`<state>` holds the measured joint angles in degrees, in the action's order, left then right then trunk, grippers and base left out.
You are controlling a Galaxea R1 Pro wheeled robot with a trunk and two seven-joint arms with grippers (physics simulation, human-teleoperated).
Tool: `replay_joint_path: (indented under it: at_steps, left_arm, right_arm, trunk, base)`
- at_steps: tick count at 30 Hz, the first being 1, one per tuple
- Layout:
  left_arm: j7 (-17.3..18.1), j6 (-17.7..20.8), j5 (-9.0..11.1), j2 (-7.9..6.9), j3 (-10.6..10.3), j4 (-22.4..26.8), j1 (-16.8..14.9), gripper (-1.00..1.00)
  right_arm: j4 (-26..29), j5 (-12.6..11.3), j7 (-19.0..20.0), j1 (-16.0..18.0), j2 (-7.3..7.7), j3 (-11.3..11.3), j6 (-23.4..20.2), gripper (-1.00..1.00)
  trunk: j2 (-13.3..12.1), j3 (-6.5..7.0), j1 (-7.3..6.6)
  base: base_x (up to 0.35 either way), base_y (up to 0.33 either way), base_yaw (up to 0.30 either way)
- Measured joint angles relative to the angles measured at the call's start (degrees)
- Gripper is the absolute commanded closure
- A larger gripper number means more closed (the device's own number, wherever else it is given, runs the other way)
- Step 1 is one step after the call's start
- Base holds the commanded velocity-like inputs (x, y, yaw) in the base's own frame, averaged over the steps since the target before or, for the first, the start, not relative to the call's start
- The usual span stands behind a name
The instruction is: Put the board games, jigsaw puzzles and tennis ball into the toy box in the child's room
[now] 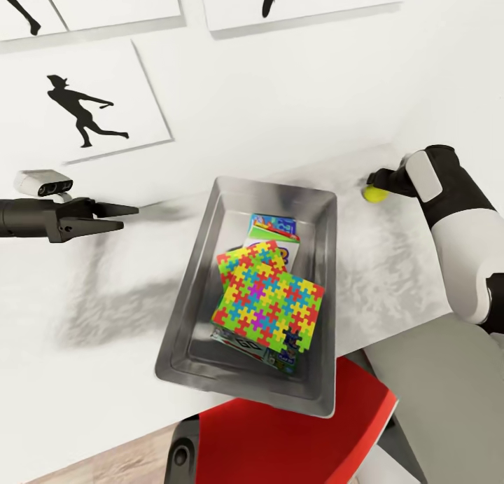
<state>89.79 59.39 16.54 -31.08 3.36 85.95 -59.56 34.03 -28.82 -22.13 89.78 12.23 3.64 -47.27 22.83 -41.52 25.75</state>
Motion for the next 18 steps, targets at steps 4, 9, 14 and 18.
replay_joint_path:
  at_steps: [4, 9, 14, 18]
  left_arm:
    - [0.0, 0.0, 0.0, 0.00, 0.0, 0.0, 0.0, -1.00]
    - [0.0, 0.0, 0.0, 0.00, 0.0, 0.0, 0.0, -1.00]
    - [0.0, 0.0, 0.0, 0.00, 0.0, 0.0, 0.0, -1.00]
    - [0.0, 0.0, 0.0, 0.00, 0.0, 0.0, 0.0, -1.00]
  right_arm:
    - [0.0, 0.0, 0.0, 0.0, -0.12, 0.1, 0.0, -1.00]
    - [-0.1, -0.1, 0.0, 0.0, -0.11, -0.1, -0.1, -1.00]
    - [-0.1, -0.1, 0.1, 0.0, -0.17, 0.1, -0.1, -1.00]
    - [-0.1, -0.3, 0.1, 0.0, -0.18, 0.2, -0.2, -1.00]
  trunk:
    - [0.0, 0.36, 0.00]
    - [0.0, 0.79, 0.00]
    - [0.0, 0.91, 0.00]
    - [0.0, 0.93, 0.00]
  base:
    - [0.000, 0.000, -0.062]
    - [0.000, 0.000, -0.025]
    - [0.000, 0.000, -0.003]
    - [0.000, 0.000, 0.000]
